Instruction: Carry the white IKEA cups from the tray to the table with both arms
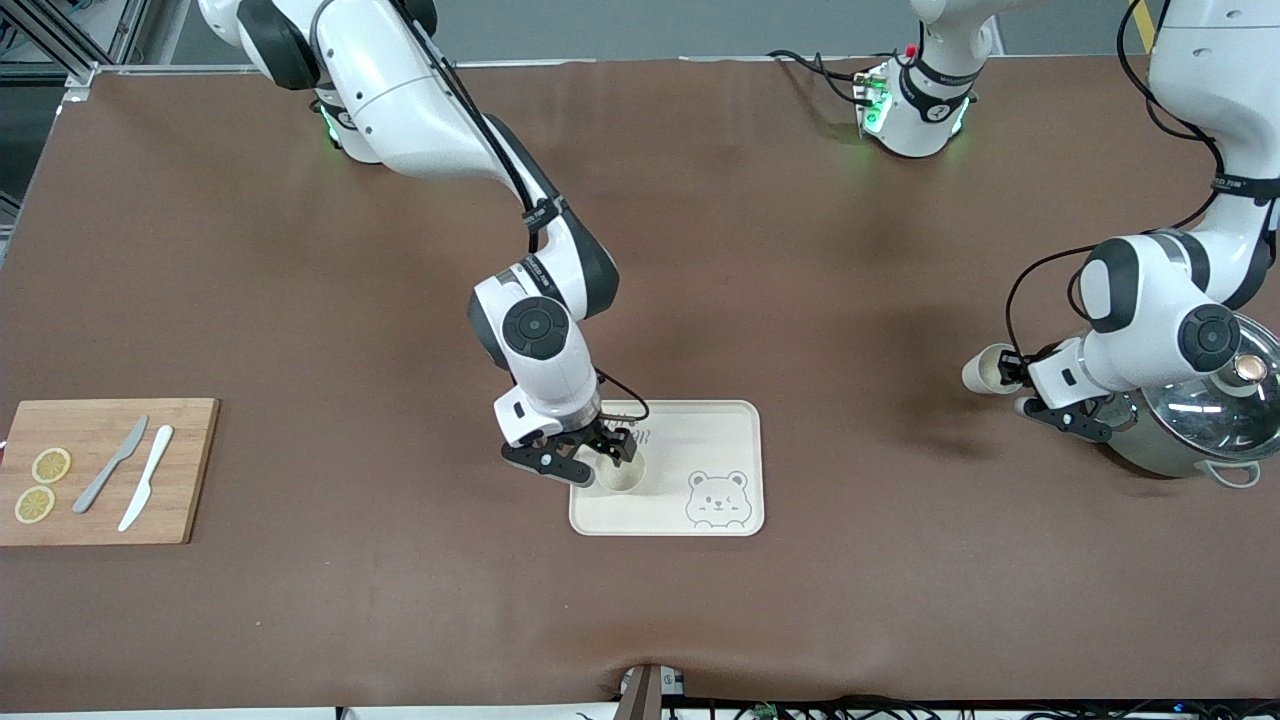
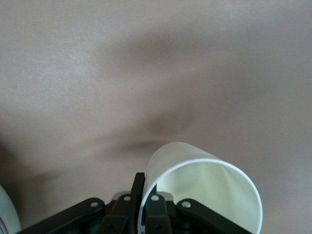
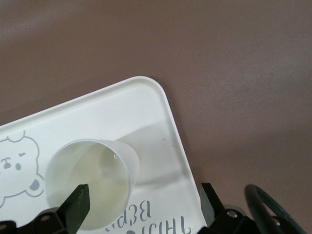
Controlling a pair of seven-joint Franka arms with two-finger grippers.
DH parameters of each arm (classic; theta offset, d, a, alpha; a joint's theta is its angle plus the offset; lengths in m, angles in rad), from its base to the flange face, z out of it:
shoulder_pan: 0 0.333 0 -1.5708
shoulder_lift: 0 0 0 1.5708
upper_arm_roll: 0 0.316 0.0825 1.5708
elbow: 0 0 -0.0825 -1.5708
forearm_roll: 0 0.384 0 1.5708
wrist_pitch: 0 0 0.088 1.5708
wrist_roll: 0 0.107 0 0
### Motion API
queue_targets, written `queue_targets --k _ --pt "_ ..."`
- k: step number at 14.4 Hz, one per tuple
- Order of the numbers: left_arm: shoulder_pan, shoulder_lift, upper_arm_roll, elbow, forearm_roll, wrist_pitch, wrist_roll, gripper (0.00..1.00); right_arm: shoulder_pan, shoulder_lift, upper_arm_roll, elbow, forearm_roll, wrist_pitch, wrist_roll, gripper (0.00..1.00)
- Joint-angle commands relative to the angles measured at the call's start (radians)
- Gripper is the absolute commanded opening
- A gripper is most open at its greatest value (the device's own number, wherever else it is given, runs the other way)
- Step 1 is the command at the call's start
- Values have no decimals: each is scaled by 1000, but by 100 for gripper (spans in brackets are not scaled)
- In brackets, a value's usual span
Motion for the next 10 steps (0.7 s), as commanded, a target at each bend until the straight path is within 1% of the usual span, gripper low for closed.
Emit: queue_targets --k 1,3,10 --pt "27 19 -4 -5 40 64 -2 0 15 27 -12 21 -27 12 7 100" --pt "27 24 -4 -2 43 99 1 0 19 39 -12 22 -27 21 7 100" --pt "29 27 -4 1 44 119 3 0 33 64 -11 21 -27 55 12 100"
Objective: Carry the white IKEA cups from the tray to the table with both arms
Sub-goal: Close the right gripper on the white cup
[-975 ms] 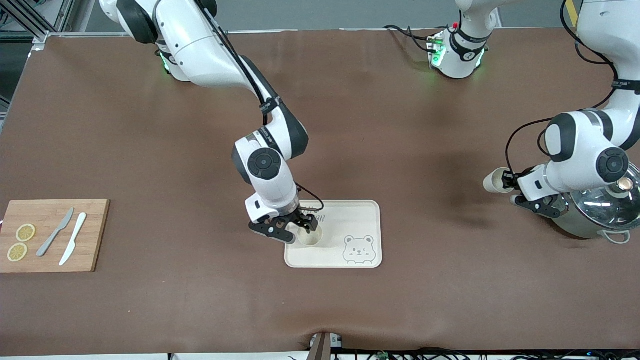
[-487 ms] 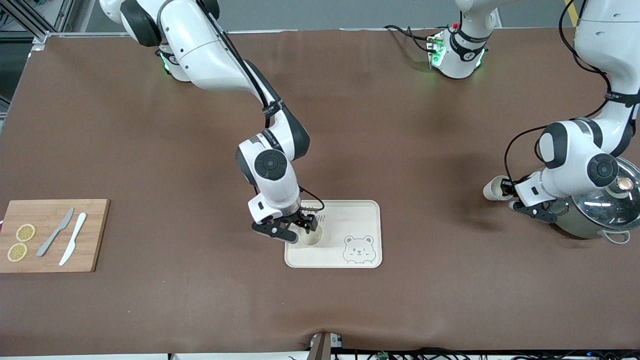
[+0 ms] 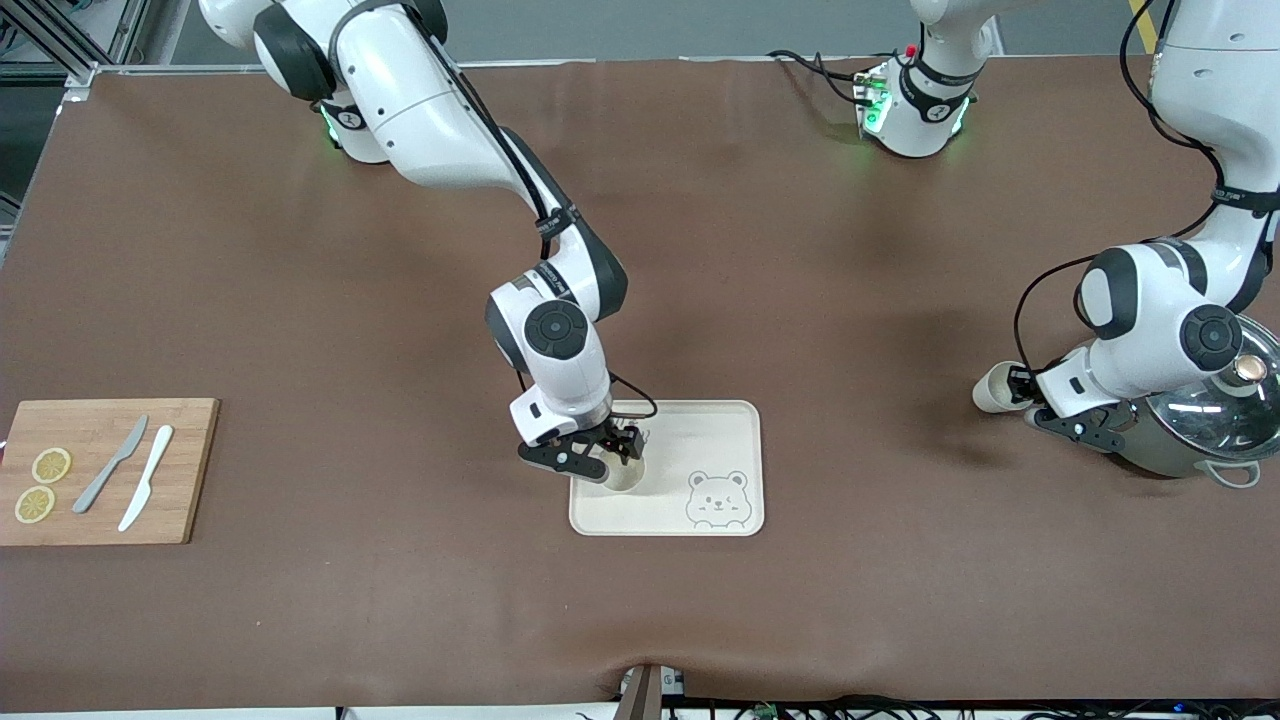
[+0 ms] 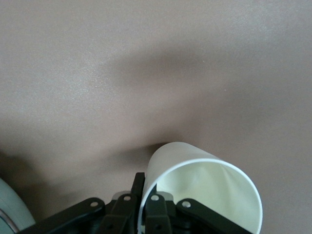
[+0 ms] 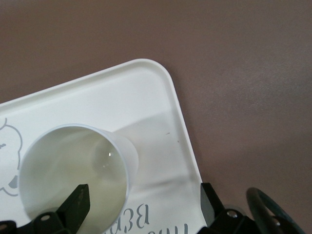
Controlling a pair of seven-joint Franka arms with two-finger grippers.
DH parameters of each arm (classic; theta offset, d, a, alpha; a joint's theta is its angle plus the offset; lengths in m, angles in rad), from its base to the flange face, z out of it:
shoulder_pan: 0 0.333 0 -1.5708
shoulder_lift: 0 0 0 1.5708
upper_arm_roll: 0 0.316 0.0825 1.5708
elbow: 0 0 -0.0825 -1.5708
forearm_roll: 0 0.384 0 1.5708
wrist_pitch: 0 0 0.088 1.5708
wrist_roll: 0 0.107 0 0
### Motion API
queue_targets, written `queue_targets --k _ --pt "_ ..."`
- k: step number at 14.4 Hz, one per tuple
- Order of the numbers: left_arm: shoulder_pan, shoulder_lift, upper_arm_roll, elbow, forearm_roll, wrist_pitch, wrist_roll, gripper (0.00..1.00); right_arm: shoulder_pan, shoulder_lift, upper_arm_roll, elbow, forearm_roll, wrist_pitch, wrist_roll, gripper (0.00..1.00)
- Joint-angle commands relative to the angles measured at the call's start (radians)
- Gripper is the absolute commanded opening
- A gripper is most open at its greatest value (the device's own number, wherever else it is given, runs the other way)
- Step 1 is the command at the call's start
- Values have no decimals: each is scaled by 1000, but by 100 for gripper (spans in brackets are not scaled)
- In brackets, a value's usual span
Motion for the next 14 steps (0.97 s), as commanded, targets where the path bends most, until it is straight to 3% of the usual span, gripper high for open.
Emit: queue_targets --k 1,3,4,6,7,11,14 --pt "7 -1 -7 -3 23 22 -2 0 10 14 -12 21 -13 4 11 100" --pt "7 4 -7 0 23 33 0 0 9 14 -11 21 -11 4 10 99" --pt "12 2 -10 2 23 36 2 0 9 16 -11 21 -11 4 10 76" --pt "10 -1 -11 3 19 36 0 0 7 16 -11 21 -11 7 10 52" --pt "10 -4 -11 3 17 36 2 0 9 16 -11 21 -11 7 10 50" --pt "10 -9 -16 5 -3 36 2 0 9 16 -11 21 -11 7 10 10" --pt "10 -9 -16 5 -21 36 3 0 9 16 -11 21 -11 9 13 0"
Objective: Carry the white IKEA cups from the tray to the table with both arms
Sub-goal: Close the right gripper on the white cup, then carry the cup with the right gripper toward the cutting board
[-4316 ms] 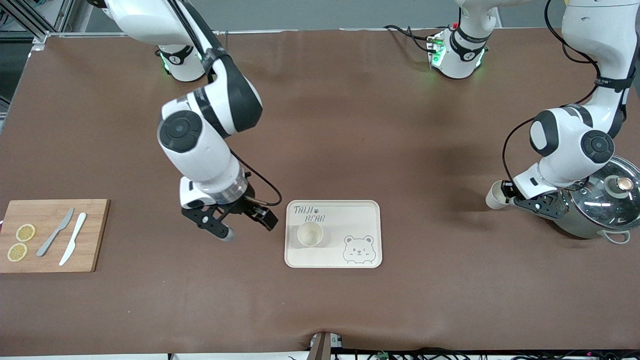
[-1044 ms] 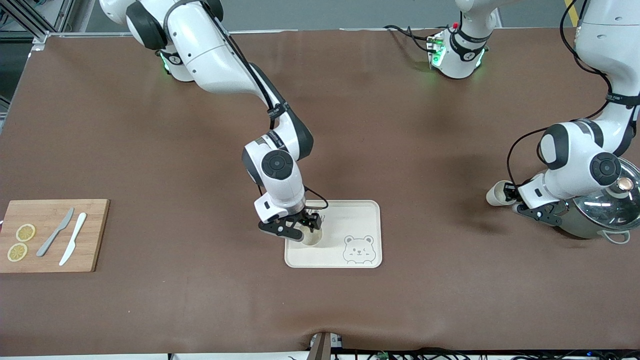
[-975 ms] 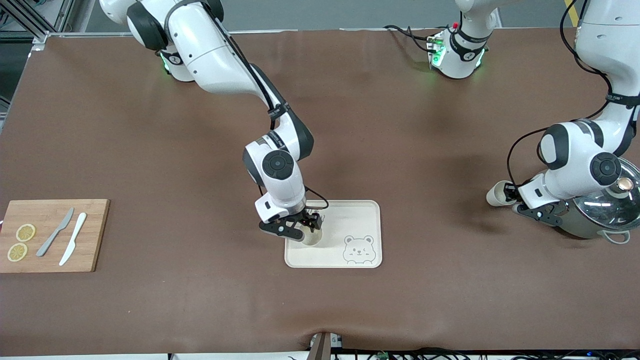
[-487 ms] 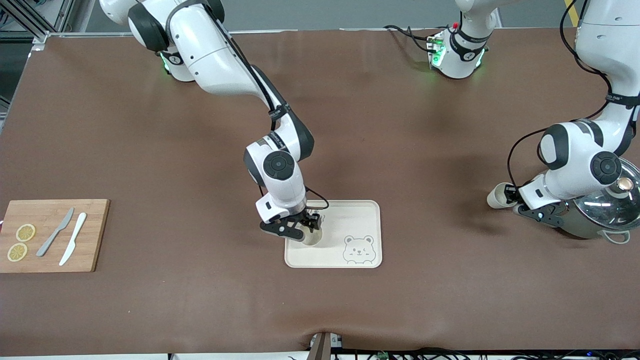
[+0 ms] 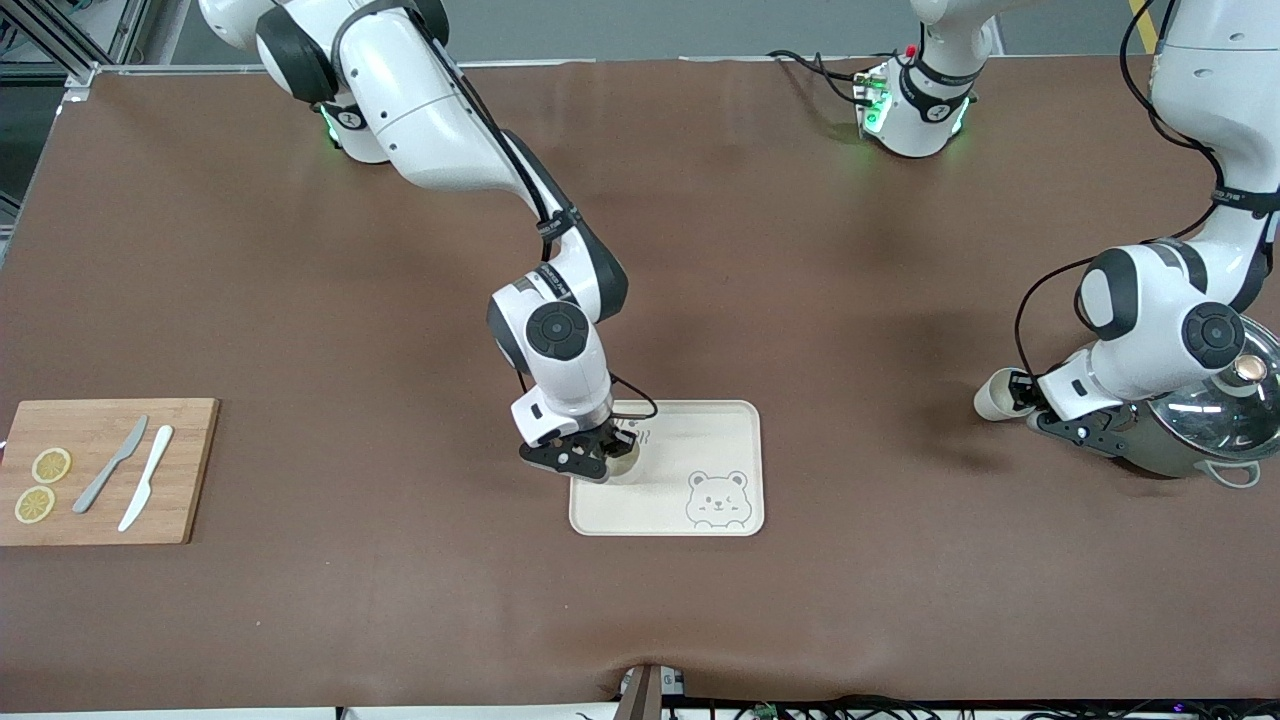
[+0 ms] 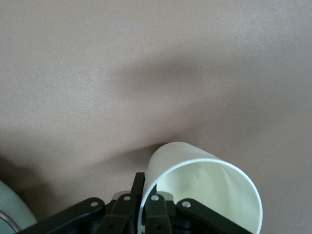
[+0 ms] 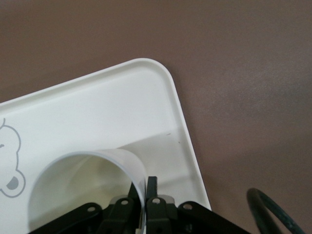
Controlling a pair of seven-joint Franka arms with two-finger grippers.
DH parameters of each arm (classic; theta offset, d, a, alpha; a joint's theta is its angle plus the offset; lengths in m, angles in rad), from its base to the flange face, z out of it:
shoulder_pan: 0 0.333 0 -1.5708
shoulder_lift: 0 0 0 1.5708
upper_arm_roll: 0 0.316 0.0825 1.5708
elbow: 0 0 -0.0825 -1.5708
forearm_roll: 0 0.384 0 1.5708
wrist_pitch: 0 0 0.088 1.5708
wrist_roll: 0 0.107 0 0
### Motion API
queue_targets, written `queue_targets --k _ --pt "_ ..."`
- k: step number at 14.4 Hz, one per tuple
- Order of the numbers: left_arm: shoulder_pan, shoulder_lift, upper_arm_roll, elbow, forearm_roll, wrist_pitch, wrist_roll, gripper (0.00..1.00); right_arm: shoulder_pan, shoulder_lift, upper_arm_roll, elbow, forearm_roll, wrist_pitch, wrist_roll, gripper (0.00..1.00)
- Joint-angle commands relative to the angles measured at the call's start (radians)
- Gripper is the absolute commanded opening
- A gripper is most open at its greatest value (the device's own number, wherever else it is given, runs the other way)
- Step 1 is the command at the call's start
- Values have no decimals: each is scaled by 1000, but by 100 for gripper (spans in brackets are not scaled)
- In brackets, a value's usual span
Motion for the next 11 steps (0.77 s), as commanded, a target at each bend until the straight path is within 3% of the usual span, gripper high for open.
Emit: queue_targets --k 1,7,10,11 --pt "10 -10 -12 -2 -27 3 3 0 8 13 -9 20 -11 0 12 0" --pt "6 -7 -21 0 -81 3 5 0 10 -42 -11 24 1 -29 5 0" --pt "4 -4 -25 2 -81 3 15 0 -7 -143 -19 26 -8 -165 -7 0" --pt "2 -2 -25 2 -79 5 26 46 -19 -184 -19 17 -8 -202 -38 0"
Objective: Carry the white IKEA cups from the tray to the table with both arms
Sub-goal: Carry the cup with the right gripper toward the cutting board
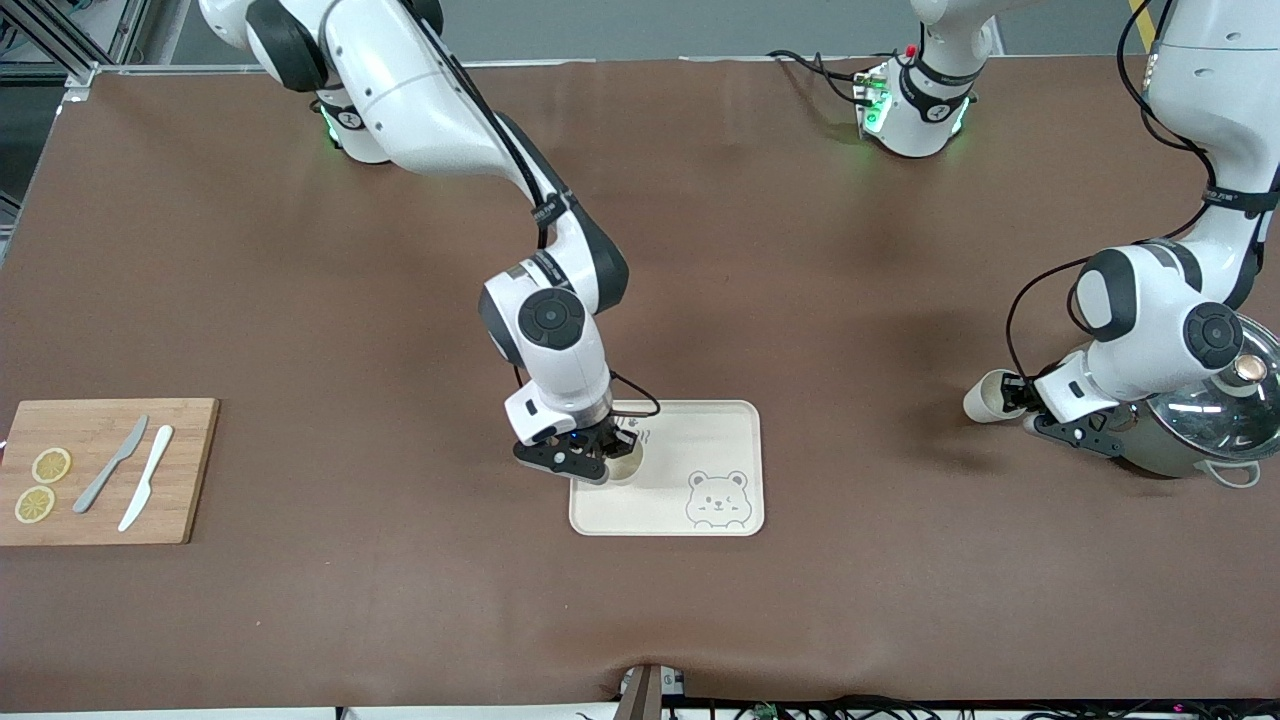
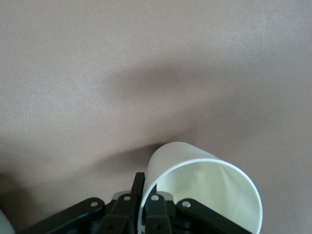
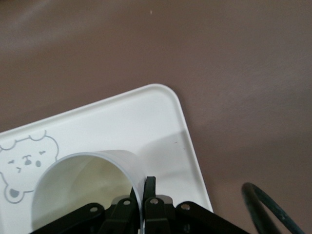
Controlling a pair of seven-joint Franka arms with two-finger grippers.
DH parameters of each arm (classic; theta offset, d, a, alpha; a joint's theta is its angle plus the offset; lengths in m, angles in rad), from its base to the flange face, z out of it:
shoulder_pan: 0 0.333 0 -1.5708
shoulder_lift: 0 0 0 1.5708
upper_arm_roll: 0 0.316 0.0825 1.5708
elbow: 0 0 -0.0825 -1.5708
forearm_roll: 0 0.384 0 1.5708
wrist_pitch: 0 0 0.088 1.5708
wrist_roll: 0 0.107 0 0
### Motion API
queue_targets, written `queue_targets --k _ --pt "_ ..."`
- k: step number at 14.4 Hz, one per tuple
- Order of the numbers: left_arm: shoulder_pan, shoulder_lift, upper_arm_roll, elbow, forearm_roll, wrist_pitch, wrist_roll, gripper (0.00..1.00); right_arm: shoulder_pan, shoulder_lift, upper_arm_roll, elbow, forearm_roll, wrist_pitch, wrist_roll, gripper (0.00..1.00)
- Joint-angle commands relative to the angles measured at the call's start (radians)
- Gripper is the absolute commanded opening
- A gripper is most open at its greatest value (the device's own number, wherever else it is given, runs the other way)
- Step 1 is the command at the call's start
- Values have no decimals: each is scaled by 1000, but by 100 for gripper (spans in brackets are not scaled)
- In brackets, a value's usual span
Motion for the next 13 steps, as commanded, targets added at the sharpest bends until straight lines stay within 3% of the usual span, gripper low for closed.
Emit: queue_targets --k 1,4,5,6,10,13 --pt "3 -1 -8 1 -16 5 29 55 -33 -135 -1 -42 -7 -131 -80 0" --pt "5 -2 -6 1 -12 5 29 65 -95 -226 -1 -92 -7 -234 -209 0" --pt "5 -2 -8 1 -9 5 30 93 -117 -261 -1 -136 -7 -233 -259 0" --pt "3 -5 -8 3 -9 5 30 100 -138 -292 -1 -175 -7 -233 -317 0" --pt "0 -59 -8 1 -10 -29 16 100 -234 -362 -1 -275 -7 -232 -512 0" --pt "0 -143 -8 12 -10 -167 13 100 -302 -369 1 -303 -5 -225 -628 0"
